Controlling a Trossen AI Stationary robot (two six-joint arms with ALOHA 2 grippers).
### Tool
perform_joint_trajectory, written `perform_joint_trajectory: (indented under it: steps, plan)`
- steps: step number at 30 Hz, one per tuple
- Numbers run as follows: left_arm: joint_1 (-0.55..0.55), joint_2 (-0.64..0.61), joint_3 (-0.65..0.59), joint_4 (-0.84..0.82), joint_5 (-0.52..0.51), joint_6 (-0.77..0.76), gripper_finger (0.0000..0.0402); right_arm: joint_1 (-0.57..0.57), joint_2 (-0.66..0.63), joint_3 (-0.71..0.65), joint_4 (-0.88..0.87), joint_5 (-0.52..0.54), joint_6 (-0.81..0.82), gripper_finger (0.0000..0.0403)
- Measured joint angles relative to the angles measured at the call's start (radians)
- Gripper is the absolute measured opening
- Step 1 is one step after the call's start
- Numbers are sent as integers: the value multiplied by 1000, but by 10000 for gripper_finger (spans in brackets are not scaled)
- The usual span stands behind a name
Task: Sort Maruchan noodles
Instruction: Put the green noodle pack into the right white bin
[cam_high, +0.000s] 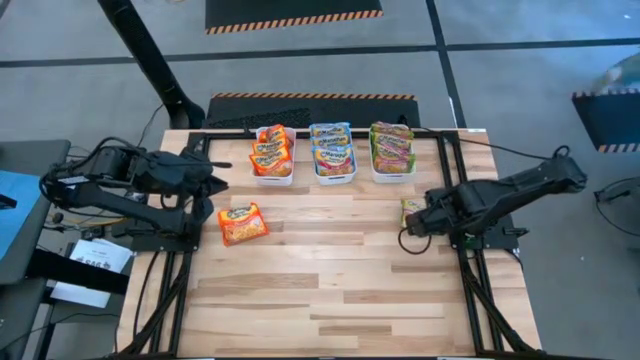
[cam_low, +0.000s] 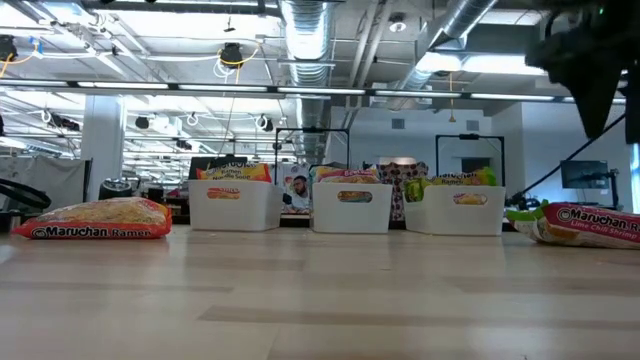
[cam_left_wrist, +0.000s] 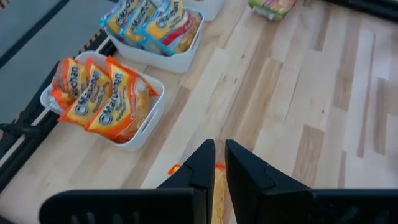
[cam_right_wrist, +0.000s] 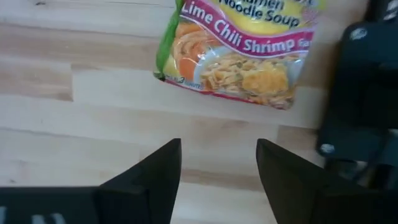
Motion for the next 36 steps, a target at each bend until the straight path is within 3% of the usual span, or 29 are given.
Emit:
perform_joint_trajectory:
  steps: [9,29,33,36]
  plan:
    - [0,0,0,20,2,-1,25,-130,-9,-189,150,-2,3,236]
    - [0,0,0,20,2,-6,25,-384,-8,-390,397,-2,-58,234]
    - [0,0,0,20,2,-7,25,-404,0,-391,397,-6,-37,216]
    - [0,0,0,21,3,-7,25,-407,25,-390,401,-6,-37,180]
